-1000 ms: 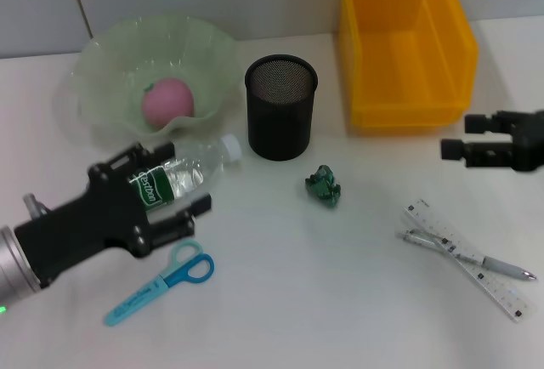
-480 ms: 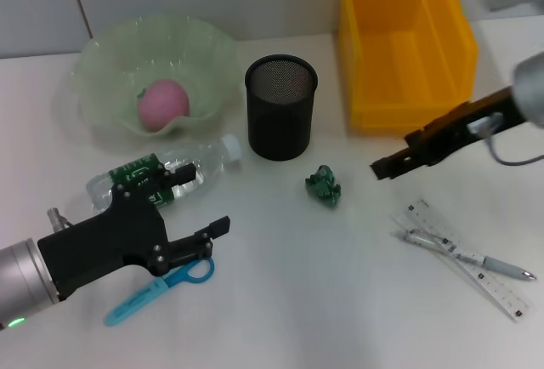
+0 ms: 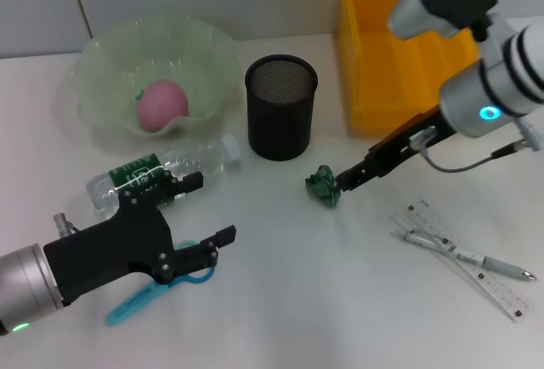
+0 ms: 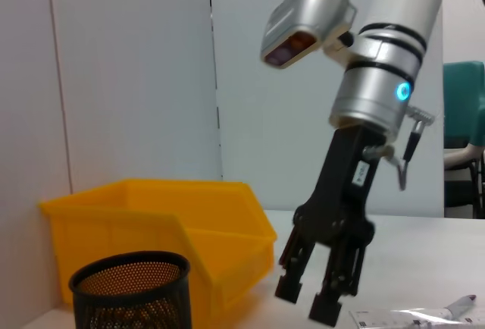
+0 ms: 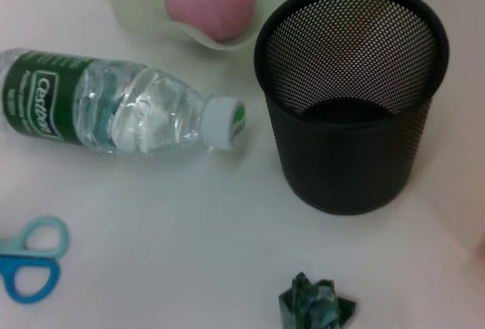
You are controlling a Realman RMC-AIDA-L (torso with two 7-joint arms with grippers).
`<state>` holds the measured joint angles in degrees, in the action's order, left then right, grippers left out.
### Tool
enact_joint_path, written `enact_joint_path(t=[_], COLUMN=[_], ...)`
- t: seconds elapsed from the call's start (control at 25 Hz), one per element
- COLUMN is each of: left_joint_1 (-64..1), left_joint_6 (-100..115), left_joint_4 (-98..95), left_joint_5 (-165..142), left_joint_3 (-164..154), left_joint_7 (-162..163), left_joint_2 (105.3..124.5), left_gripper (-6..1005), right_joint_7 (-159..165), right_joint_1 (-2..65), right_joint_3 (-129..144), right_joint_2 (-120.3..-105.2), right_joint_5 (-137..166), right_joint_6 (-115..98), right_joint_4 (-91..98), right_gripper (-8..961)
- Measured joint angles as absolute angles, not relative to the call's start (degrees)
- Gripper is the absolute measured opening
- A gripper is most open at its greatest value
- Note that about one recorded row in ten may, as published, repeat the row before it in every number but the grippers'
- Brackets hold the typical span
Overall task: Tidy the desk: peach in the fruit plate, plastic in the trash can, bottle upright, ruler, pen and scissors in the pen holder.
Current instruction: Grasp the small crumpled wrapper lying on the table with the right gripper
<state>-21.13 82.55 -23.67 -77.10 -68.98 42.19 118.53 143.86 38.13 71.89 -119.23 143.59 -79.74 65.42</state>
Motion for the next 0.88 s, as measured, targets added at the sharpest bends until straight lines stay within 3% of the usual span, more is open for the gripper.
enact_joint_path(t=[0.88], left_joint_1=[-21.06], left_joint_6=[81.99], left_joint_4=[-23.28], left_joint_5=[-77.08], left_joint_3=[-69.96], left_joint_7=[42.19], left_joint_2=[118.57], left_gripper=[817], right_joint_7=[144.46], right_joint_1=[45.22], right_joint_3=[76.64], right_joint_2=[-119.45], right_joint_5=[143.20], right_joint_6=[-68.71], right_joint_4=[49.58], right_gripper=[809])
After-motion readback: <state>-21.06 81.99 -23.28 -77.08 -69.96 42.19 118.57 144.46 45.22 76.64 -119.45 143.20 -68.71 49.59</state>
